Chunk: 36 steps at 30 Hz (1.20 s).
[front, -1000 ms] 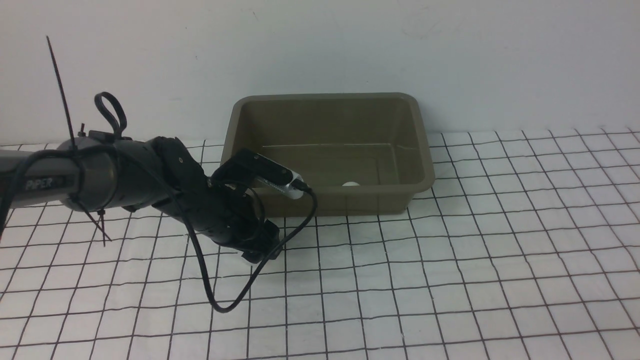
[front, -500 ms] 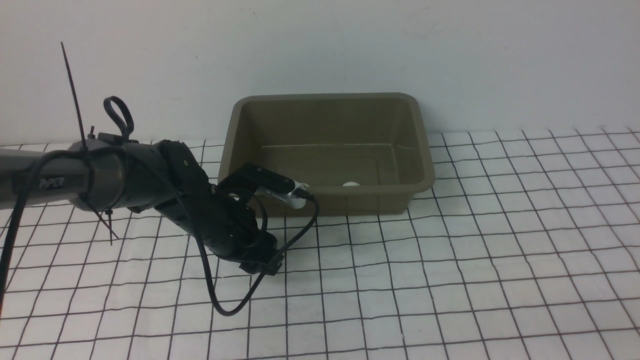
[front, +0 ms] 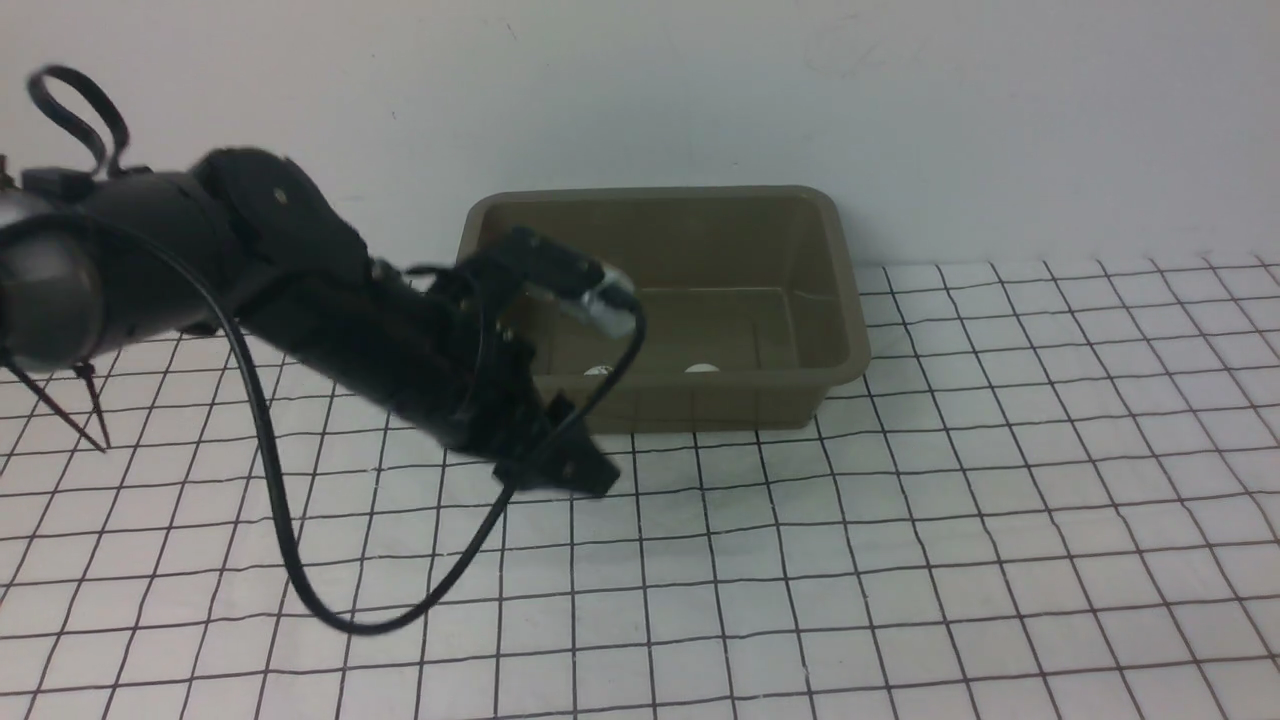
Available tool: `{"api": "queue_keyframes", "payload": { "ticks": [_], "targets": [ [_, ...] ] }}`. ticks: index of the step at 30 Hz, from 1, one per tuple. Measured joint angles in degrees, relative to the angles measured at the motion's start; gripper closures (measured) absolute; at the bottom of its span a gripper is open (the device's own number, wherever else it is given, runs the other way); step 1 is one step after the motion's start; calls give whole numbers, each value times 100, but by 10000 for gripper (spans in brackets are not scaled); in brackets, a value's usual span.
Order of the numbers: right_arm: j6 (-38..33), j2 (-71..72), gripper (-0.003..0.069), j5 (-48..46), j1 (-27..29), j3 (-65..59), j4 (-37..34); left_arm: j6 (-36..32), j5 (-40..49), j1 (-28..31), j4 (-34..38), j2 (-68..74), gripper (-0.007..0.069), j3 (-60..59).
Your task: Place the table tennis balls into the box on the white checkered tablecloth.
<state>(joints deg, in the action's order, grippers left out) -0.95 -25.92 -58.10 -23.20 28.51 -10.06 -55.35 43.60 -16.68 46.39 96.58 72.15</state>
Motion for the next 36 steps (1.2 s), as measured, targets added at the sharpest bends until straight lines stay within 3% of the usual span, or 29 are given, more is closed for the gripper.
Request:
{"api": "queue_keyframes", "payload": {
  "ticks": [3, 6, 17, 24, 28, 32, 34, 36],
  "targets": [
    [0, 0, 675, 0, 0, 0, -5, -211, -843, 0, 233, 192, 279, 656],
    [0, 0, 675, -5, 0, 0, -11, -257, -1096, 0, 263, 719, 279, 1207],
    [0, 0, 675, -5, 0, 0, -321, -338, -1153, 0, -8, 2596, 275, 2619],
    [0, 0, 675, -95, 0, 0, -515, 27, -1195, 6, -14, 2798, 93, 2858],
    [0, 0, 675, -100, 0, 0, -517, 736, -845, 73, -41, 2738, 78, 3079],
    [-13, 0, 675, -100, 0, 0, -517, 1081, -3, 213, -161, 2377, 217, 3326],
    [-13, 0, 675, -100, 0, 0, -453, 1065, 623, 272, -435, 1935, 414, 3397],
    [-15, 0, 675, -88, 0, 0, -334, 963, 1075, 286, -818, 1572, 533, 3410]
  ]
}}
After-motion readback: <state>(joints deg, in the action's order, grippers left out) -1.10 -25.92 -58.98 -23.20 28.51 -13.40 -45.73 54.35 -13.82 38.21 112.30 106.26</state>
